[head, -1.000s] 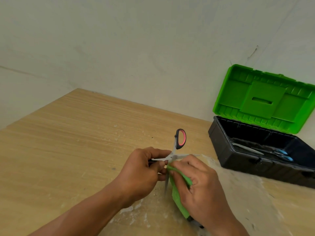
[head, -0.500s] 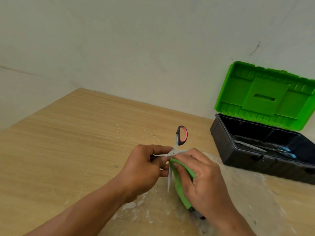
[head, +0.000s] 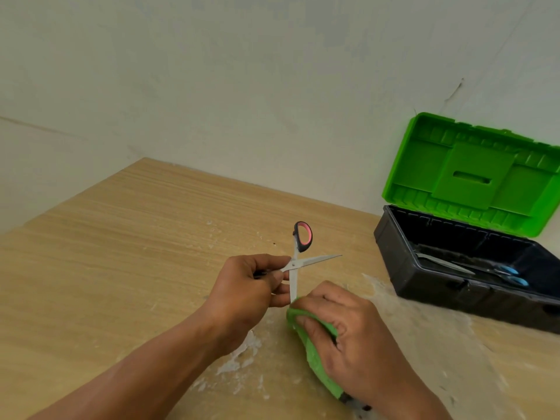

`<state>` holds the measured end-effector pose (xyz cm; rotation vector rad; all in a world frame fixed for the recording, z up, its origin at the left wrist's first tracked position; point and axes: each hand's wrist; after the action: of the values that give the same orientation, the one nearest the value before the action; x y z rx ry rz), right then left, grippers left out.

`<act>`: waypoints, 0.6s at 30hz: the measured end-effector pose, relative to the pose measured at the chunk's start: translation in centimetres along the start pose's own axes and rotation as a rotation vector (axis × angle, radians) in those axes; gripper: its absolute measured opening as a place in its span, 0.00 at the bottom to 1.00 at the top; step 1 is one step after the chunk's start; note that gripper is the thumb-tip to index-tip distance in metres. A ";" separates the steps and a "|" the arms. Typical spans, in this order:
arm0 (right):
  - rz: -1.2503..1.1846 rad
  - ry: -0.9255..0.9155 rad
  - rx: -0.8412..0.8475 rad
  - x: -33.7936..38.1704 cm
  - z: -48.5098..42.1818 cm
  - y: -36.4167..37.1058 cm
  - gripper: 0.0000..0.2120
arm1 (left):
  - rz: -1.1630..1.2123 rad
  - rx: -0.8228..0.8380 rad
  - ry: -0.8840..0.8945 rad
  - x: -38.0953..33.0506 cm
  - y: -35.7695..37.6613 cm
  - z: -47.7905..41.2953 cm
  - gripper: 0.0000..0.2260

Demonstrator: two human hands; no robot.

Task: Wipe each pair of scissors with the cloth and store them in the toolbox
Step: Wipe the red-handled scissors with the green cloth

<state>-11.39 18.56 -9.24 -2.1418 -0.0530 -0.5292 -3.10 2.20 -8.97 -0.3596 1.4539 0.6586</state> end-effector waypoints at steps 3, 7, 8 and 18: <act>0.002 -0.006 0.027 0.1 -0.1 0.0 0.10 | 0.003 -0.016 0.001 0.1 0.1 -0.1 0.12; -0.033 0.005 0.077 -0.1 0.1 0.0 0.11 | -0.024 -0.015 0.004 0.0 0.1 0.1 0.12; -0.019 0.021 0.023 -0.1 -0.1 0.0 0.11 | -0.026 -0.012 0.003 0.0 0.1 0.1 0.12; 0.001 0.053 -0.107 -0.2 -0.5 -0.1 0.11 | -0.024 -0.005 -0.003 0.1 0.6 0.5 0.12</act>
<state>-11.81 18.30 -9.00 -2.2303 0.0064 -0.6002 -3.07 2.98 -8.89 -0.3794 1.4430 0.6437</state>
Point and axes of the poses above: each hand's wrist, its own z-axis away from the middle knuckle, its own y-axis out of the palm, x = y × z, and after that the axes turned 3 degrees about -x, right-handed
